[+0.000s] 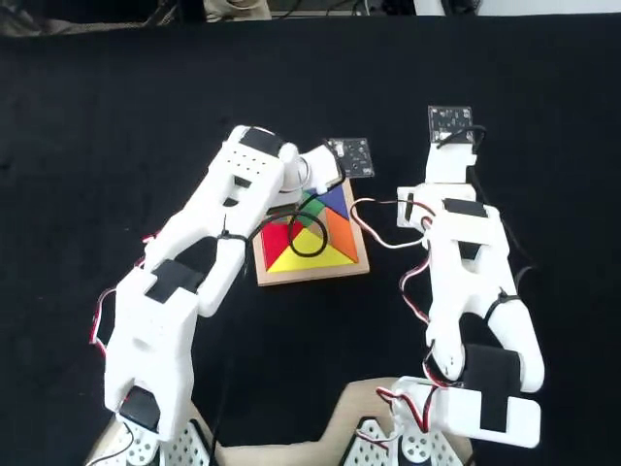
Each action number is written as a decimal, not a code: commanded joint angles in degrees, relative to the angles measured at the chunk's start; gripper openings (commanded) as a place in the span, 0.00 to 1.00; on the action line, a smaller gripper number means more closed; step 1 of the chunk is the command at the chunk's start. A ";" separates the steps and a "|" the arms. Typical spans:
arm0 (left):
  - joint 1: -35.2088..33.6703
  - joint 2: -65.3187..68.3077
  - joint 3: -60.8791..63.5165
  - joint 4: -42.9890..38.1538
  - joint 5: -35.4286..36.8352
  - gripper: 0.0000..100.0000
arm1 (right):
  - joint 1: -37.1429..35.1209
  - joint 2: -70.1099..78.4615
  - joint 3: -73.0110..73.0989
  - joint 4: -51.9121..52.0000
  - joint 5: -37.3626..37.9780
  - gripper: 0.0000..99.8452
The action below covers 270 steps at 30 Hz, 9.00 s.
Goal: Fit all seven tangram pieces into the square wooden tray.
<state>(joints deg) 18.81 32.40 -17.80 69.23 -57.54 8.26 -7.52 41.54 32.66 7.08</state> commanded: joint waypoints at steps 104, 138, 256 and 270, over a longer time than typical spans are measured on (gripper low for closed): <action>-16.84 -15.82 -39.96 31.91 41.41 0.17 | -0.97 -0.31 -1.01 0.35 2.02 0.01; -26.95 -41.23 57.36 -27.96 64.44 0.03 | -12.04 15.08 -17.19 20.84 5.01 0.01; -39.60 -136.53 115.12 3.69 47.65 0.16 | 9.49 -96.48 55.25 40.00 -1.14 0.01; -39.78 -136.53 115.12 3.69 47.65 0.16 | 9.58 -99.82 54.99 41.76 -1.23 0.01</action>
<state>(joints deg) -20.22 -103.52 96.75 72.66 -9.36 16.79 -103.25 97.01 73.98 6.11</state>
